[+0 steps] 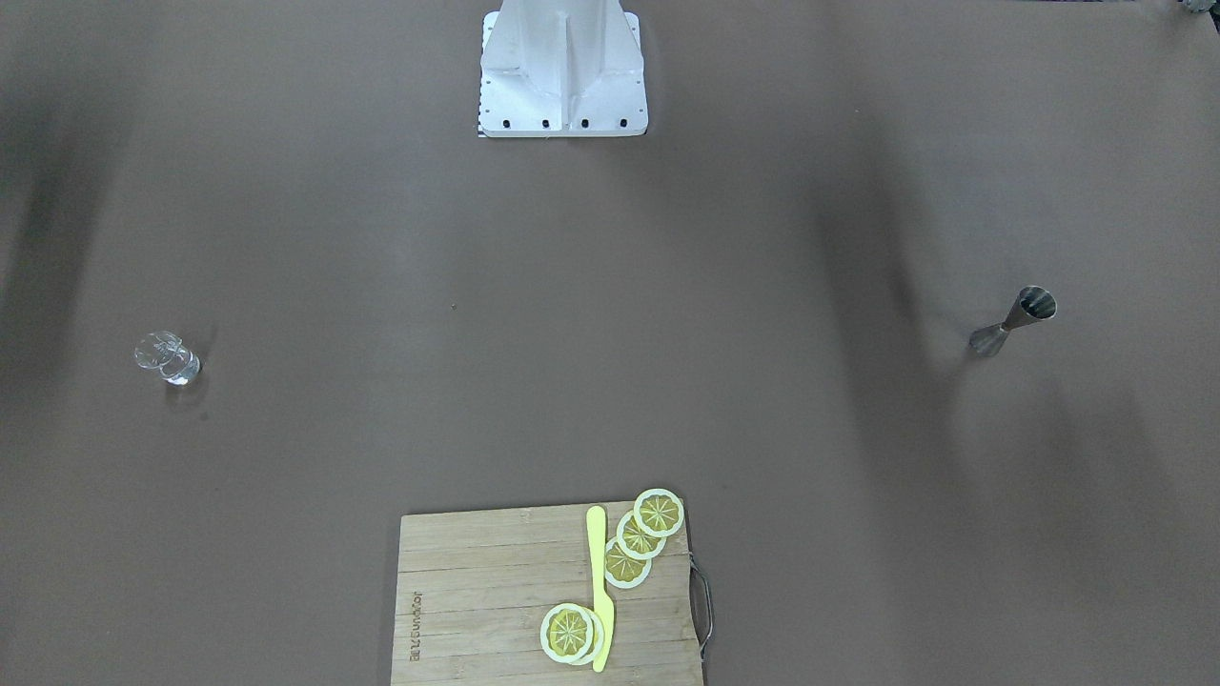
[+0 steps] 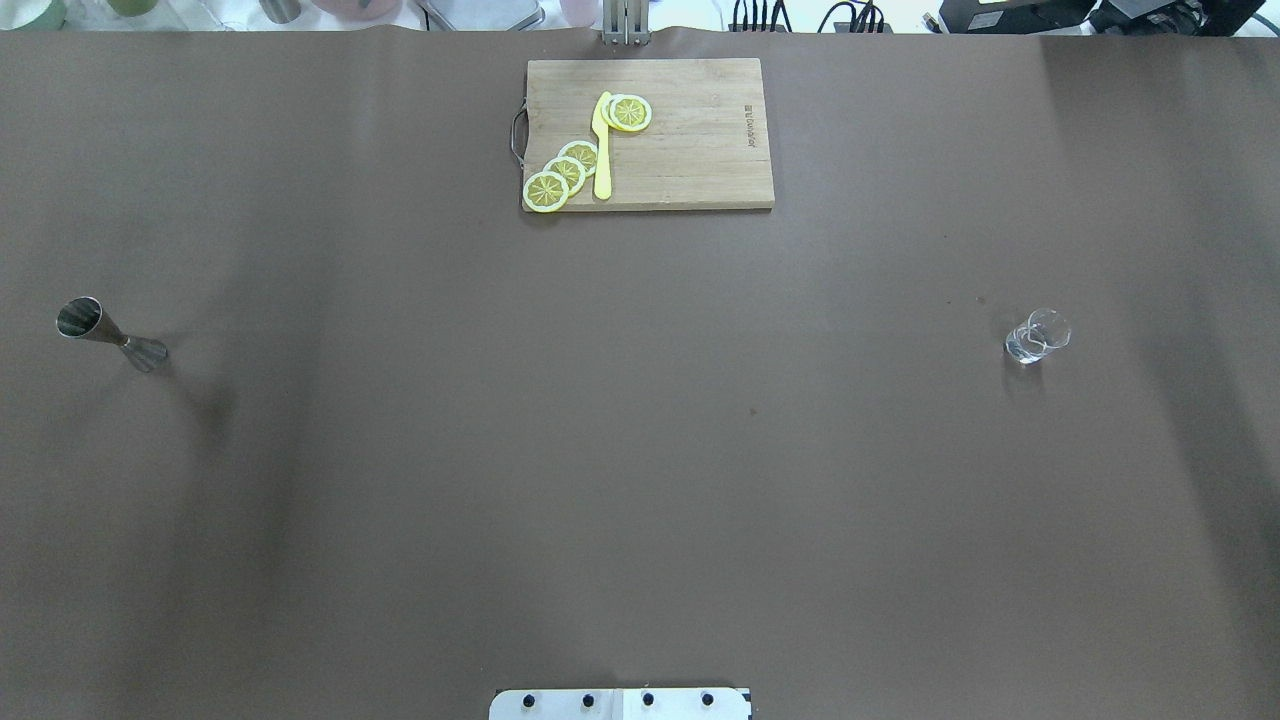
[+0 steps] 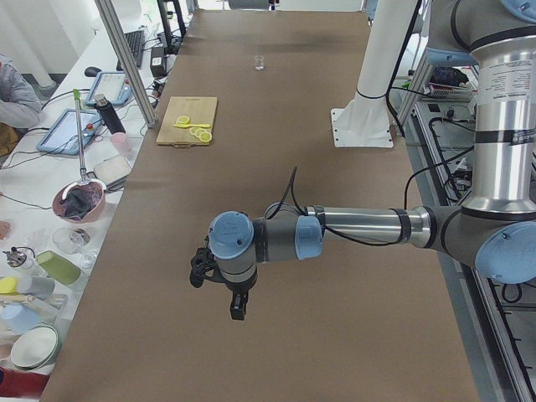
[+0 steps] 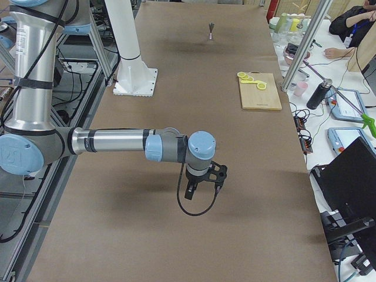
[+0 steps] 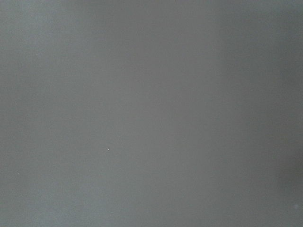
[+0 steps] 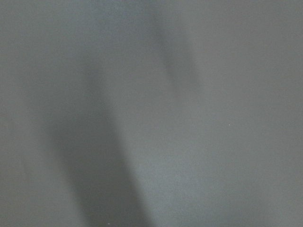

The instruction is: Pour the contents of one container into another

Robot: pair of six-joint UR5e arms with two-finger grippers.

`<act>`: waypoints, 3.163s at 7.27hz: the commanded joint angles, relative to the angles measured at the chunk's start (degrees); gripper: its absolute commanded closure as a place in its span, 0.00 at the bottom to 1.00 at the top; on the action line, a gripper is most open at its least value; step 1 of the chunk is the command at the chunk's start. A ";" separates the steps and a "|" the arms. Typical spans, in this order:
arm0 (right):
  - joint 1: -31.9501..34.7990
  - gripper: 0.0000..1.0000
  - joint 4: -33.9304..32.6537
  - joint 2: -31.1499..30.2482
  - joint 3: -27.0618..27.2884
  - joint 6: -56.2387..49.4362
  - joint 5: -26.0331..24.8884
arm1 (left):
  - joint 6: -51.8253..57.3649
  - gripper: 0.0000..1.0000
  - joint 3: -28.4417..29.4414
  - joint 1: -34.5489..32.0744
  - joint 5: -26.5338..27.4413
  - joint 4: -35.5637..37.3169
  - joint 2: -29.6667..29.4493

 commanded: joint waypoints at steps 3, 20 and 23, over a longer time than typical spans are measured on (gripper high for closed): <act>-0.04 0.00 0.00 0.24 0.10 0.00 0.00 | -0.08 0.01 3.01 0.12 0.06 -2.60 -0.97; -8.53 0.00 -0.26 6.66 7.87 -8.96 -0.26 | -0.16 0.01 6.60 1.78 -5.48 -24.33 0.62; -15.15 0.00 8.98 6.83 12.32 -11.58 3.86 | -0.52 0.01 13.73 4.58 -5.13 -48.04 -0.52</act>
